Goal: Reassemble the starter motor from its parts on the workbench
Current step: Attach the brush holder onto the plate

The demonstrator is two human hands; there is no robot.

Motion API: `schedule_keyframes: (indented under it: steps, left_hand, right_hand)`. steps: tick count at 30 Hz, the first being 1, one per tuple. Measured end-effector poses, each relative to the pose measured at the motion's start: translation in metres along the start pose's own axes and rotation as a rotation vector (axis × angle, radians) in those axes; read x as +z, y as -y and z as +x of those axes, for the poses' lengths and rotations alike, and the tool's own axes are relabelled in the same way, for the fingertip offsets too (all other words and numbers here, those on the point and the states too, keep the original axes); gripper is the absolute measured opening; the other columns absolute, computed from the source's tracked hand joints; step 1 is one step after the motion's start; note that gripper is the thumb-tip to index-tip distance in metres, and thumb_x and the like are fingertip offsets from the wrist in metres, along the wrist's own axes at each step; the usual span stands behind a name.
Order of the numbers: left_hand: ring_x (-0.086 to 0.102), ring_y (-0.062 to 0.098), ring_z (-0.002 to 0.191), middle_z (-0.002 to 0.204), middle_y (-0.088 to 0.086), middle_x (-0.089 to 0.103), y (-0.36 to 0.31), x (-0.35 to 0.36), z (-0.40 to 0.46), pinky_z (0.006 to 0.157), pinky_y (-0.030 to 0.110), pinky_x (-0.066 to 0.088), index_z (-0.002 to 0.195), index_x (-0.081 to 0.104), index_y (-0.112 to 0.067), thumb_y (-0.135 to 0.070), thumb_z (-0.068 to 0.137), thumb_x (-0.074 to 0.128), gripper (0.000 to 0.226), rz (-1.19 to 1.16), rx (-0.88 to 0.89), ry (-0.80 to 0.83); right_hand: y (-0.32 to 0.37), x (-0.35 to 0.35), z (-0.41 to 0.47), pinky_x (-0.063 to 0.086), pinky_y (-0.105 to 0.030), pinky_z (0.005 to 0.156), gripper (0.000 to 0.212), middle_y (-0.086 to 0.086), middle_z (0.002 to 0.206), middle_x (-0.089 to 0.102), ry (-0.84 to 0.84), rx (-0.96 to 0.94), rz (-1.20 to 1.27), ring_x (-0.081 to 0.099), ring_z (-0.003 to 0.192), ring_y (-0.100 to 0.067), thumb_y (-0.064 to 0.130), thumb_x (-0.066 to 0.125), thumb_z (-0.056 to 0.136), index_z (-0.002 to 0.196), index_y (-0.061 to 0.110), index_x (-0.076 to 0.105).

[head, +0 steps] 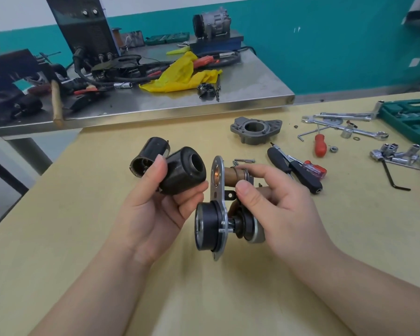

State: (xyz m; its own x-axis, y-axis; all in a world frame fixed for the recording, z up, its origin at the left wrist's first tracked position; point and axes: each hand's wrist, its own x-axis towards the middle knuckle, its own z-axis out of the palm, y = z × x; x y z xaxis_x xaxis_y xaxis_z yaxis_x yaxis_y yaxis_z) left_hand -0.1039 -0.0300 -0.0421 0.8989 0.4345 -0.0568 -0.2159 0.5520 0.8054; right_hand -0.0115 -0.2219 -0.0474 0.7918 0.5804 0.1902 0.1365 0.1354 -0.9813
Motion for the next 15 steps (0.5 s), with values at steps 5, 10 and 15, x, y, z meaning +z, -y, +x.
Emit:
schedule_keyframes:
  steps: [5, 10, 15]
  left_hand:
    - [0.075, 0.015, 0.065, 0.09, 0.005, 0.08, 0.0037, 0.0024, -0.002, 0.062, 0.027, 0.062, 0.101, 0.086, -0.022, -0.066, 0.06, 0.096, 0.06, 0.105, 0.038, 0.034]
    - [0.065, 0.035, 0.095, 0.098, 0.004, 0.078, 0.0081, 0.0024, -0.0026, 0.088, 0.051, 0.051, 0.106, 0.085, -0.027, -0.067, 0.066, 0.092, 0.057, 0.219, 0.061, 0.04]
    - [0.058, 0.037, 0.101, 0.108, 0.013, 0.072, 0.0076, 0.0037, -0.0037, 0.079, 0.04, 0.051, 0.109, 0.082, -0.02, -0.068, 0.059, 0.095, 0.07, 0.293, 0.101, 0.008]
  right_hand:
    - [0.0047, -0.0031, -0.0009, 0.059, -0.028, 0.054, 0.037, -0.008, 0.075, 0.077, -0.015, -0.028, -0.046, 0.077, 0.068, -0.019, 0.048, 0.065, 0.092, 0.127, 0.037, 0.068]
    - [0.0064, -0.0054, -0.0054, 0.062, -0.047, 0.063, 0.028, 0.004, 0.072, 0.075, -0.05, -0.22, -0.329, 0.074, 0.068, -0.021, 0.049, 0.063, 0.101, 0.128, 0.04, 0.063]
    - [0.008, -0.006, -0.0056, 0.055, -0.042, 0.061, 0.033, 0.012, 0.062, 0.069, -0.117, -0.311, -0.51, 0.067, 0.06, -0.017, 0.047, 0.062, 0.099, 0.128, 0.033, 0.067]
